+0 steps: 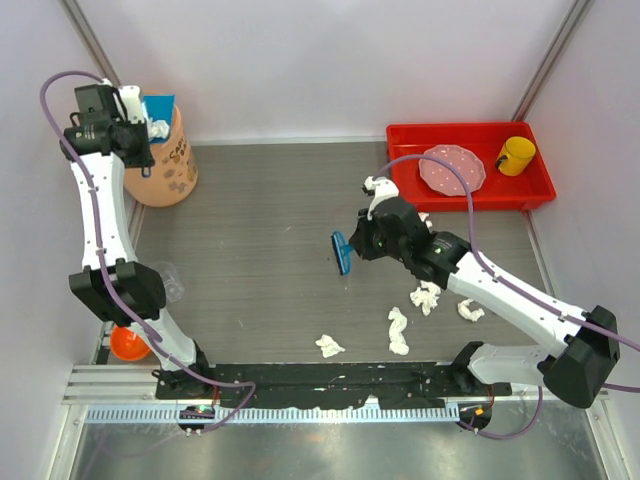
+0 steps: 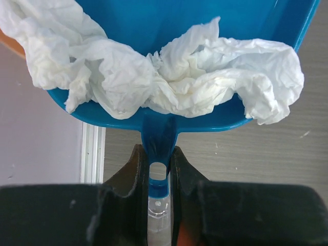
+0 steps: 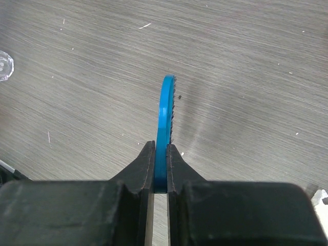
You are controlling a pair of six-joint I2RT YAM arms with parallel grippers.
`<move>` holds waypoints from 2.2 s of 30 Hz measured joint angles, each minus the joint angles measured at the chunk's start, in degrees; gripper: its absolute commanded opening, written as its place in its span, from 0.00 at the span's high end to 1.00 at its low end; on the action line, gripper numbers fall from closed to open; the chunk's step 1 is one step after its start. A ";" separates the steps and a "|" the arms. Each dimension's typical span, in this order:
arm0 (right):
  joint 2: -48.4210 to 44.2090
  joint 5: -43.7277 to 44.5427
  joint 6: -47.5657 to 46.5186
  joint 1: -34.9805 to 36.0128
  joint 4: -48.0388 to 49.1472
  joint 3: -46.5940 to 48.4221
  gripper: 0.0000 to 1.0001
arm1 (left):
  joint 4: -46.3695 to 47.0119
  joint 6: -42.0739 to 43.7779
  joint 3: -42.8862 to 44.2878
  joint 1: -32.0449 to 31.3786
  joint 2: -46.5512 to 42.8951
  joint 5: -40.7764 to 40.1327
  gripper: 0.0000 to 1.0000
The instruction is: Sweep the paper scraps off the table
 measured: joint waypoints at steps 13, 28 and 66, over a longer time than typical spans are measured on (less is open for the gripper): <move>-1.18 -1.95 0.04 0.00 0.09 -1.51 0.99 | 7.85 -2.36 1.90 6.27 4.13 -13.84 1.00; -1.11 -5.31 0.68 0.00 1.90 -2.40 0.99 | 25.16 22.58 1.05 -3.69 12.33 -48.26 1.00; -1.88 -6.95 1.57 0.00 4.13 -4.68 0.99 | 65.81 56.48 -22.62 -8.46 9.44 -58.77 1.00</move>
